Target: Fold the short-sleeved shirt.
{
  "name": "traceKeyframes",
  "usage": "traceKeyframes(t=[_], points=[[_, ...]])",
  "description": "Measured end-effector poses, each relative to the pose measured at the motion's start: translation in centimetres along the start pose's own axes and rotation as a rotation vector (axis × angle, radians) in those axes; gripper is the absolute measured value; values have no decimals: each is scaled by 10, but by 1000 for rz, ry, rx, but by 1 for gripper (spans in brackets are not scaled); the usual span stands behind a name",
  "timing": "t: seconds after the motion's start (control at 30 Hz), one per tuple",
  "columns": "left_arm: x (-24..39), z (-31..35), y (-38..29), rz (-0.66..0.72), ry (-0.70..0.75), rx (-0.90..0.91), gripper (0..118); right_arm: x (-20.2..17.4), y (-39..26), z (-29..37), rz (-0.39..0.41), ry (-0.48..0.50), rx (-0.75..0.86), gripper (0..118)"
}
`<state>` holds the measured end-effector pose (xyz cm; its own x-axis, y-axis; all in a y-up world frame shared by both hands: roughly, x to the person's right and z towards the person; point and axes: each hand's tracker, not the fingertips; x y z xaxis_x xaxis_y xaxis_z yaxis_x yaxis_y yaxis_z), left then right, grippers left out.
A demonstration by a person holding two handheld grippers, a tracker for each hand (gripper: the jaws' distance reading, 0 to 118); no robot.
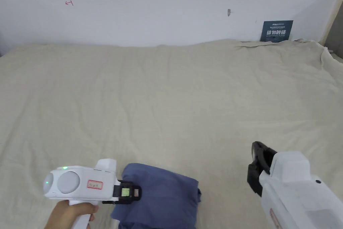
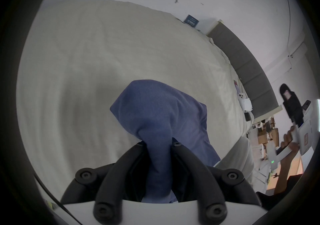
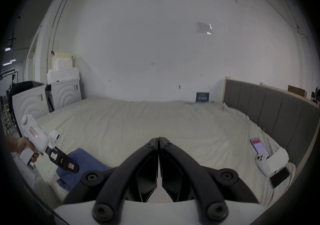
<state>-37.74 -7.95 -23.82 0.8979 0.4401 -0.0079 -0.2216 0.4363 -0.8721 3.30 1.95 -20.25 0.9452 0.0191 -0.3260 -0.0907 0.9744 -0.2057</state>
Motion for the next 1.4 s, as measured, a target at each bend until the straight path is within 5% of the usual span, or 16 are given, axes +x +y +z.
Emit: traceKeyframes(t=[0.6, 0.97, 1.07, 1.4], points=[[-151, 145, 39, 64, 448, 38, 15, 5, 39, 3, 61, -61, 65, 1], [-189, 127, 37, 169, 555, -15, 20, 7, 26, -15, 47, -76, 8, 1], [-195, 122, 34, 201, 598, 4, 31, 7, 26, -16, 49, -76, 1, 1], [-193, 137, 25, 286, 793, 144, 110, 17, 19, -14, 48, -70, -1, 1]])
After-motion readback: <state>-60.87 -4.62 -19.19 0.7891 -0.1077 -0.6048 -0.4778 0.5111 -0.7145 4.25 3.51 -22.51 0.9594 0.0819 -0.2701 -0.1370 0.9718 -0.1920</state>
